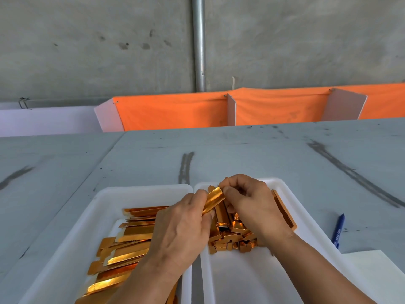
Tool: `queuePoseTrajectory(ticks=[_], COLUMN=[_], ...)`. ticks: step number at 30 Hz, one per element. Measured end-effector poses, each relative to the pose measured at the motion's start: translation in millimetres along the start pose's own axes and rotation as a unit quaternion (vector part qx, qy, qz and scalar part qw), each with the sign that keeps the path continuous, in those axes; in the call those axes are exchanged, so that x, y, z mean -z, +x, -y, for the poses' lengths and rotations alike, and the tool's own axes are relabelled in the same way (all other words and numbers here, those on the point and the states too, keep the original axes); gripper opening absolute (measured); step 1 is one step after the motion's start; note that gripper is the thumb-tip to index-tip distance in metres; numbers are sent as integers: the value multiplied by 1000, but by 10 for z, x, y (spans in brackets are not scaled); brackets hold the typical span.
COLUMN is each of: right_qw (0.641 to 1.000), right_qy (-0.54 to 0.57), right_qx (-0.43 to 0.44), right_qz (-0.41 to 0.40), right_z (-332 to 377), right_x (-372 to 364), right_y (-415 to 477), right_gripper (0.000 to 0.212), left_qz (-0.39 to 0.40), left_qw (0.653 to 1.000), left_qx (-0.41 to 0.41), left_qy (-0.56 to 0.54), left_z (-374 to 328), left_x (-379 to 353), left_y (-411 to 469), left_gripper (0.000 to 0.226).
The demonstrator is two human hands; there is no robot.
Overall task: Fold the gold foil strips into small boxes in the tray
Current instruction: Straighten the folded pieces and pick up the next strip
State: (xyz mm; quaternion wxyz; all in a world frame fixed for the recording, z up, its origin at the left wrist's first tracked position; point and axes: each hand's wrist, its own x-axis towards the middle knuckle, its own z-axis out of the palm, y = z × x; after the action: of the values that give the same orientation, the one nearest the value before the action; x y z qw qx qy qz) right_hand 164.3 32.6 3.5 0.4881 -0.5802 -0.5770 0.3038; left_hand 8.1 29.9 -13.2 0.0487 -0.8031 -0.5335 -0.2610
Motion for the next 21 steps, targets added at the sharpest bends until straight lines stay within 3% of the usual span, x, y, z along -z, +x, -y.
queuePoseTrajectory(ticks=[4, 10, 21], right_qw=[996, 998, 978], right_qy=[86, 48, 177], right_qx=[-31, -9, -110], right_qz=[8, -34, 8], right_z=[19, 19, -6], right_x=[-16, -107, -64], right_y=[-7, -20, 16], right_gripper=[11, 12, 3], left_qz=[-7, -5, -7], left_qw=[1000, 1000, 999], left_qx=[17, 27, 3], left_qy=[-17, -8, 50], left_z=[6, -43, -60], left_x=[-8, -8, 2], left_y=[2, 0, 3], left_gripper=[24, 30, 32])
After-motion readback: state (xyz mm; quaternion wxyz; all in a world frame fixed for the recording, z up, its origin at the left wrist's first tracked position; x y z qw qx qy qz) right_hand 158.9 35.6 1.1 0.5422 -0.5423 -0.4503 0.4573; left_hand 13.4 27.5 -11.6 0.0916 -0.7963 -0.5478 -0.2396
